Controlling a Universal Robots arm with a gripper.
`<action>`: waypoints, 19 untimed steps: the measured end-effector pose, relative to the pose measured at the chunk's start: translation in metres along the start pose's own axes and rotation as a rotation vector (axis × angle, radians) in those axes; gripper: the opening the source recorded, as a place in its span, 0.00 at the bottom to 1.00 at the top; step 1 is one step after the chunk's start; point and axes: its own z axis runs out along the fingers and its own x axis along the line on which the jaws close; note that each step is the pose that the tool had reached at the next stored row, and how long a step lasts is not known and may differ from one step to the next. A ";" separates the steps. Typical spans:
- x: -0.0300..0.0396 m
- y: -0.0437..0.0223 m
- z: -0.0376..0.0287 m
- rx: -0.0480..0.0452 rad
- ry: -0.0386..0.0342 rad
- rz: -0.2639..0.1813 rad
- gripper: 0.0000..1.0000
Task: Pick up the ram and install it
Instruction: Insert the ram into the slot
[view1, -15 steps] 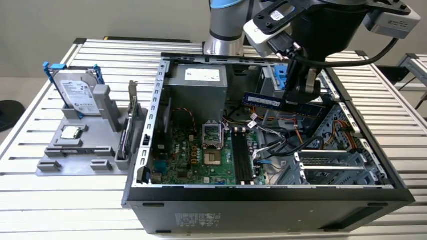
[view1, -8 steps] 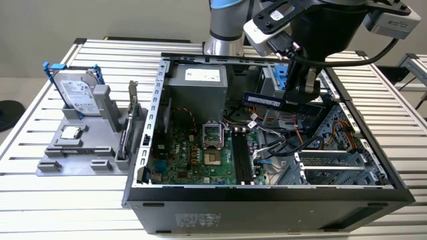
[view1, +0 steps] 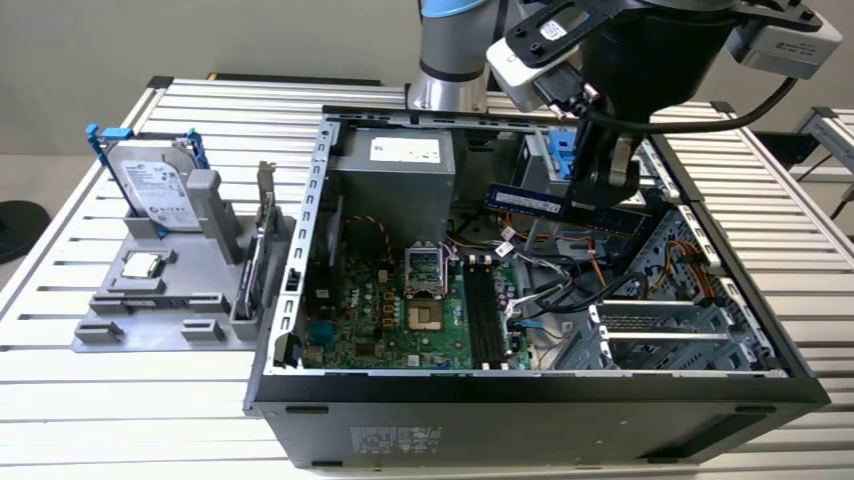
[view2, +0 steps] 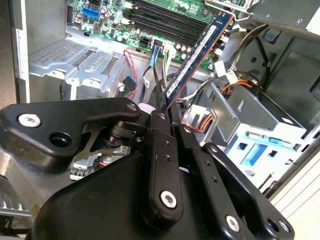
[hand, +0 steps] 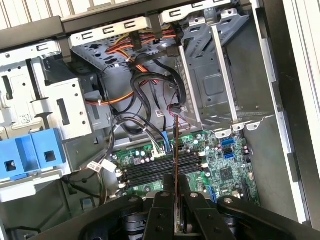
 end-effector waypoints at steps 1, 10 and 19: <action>0.0000 0.0000 0.0000 0.0000 -0.0001 0.002 0.00; 0.0000 0.0000 0.0000 0.0003 -0.0003 0.016 0.00; 0.0000 0.0000 0.0000 0.0005 -0.0006 0.029 0.00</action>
